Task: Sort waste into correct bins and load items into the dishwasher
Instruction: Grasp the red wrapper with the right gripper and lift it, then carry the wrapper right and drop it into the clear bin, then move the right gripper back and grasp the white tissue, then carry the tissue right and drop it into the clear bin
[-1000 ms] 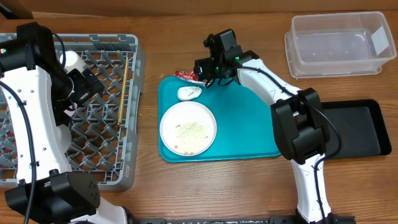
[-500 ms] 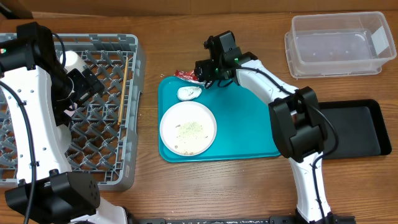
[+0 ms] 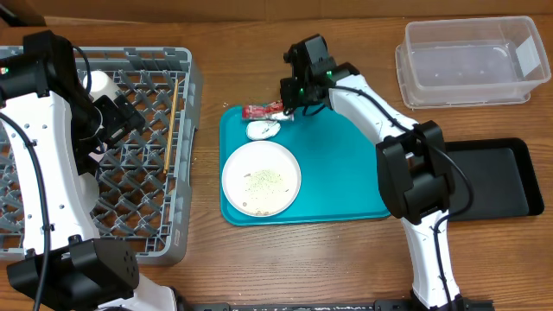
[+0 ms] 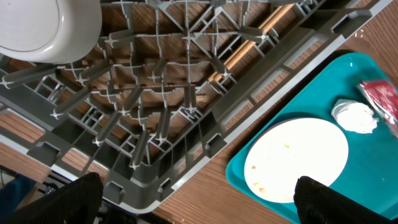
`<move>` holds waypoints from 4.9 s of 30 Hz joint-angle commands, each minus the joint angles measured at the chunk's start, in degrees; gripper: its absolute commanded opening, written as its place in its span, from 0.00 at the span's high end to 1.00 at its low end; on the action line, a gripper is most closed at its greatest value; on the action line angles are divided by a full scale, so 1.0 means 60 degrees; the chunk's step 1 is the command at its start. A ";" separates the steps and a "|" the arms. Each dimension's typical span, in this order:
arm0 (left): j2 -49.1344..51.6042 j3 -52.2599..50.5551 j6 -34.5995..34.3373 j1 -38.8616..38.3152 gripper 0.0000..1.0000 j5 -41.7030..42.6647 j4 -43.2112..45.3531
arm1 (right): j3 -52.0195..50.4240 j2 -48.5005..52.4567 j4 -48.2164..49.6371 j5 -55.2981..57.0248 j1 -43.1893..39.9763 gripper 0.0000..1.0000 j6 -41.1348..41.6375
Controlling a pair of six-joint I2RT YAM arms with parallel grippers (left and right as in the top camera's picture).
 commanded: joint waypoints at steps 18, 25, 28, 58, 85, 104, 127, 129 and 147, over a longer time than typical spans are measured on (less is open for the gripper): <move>-0.0146 -0.0025 0.0178 0.0036 0.00 -0.0102 0.0011 | 0.2146 -0.2324 -0.3089 0.3355 -0.3585 0.96 0.4156; -0.0146 -0.0025 0.0182 0.0036 0.00 -0.0102 0.0007 | 0.2033 -0.2299 -0.4215 0.3359 -0.5639 0.96 0.7657; -0.0146 -0.0025 0.0182 0.0036 0.00 -0.0102 0.0007 | 0.1989 -0.2288 -0.4237 0.3359 -0.6069 0.96 0.8353; -0.0146 -0.0025 0.0178 0.0036 0.00 -0.0102 0.0011 | 0.2022 -0.3887 -0.4156 -0.0499 -0.5300 0.26 0.2758; -0.0146 -0.0025 0.0182 0.0036 0.00 -0.0102 0.0007 | 0.1177 -0.0616 -0.3147 0.2907 0.2656 0.06 0.1406; -0.0146 -0.0025 0.0182 0.0036 0.00 -0.0102 0.0011 | 0.1111 0.0401 -0.2597 0.3865 0.2707 0.59 0.1978; -0.0146 -0.0025 0.0178 0.0036 0.00 -0.0102 0.0011 | 0.5501 -0.0645 -0.6320 0.7807 0.0313 0.96 0.2659; -0.0146 -0.0025 0.0182 0.0036 0.00 -0.0102 0.0007 | 0.5796 -0.0648 -0.6397 0.7475 -0.0550 0.96 0.2656; -0.0146 -0.0025 0.0182 0.0036 0.00 -0.0102 0.0011 | 0.5104 -0.0441 -0.5559 0.1836 -0.5595 0.00 0.1548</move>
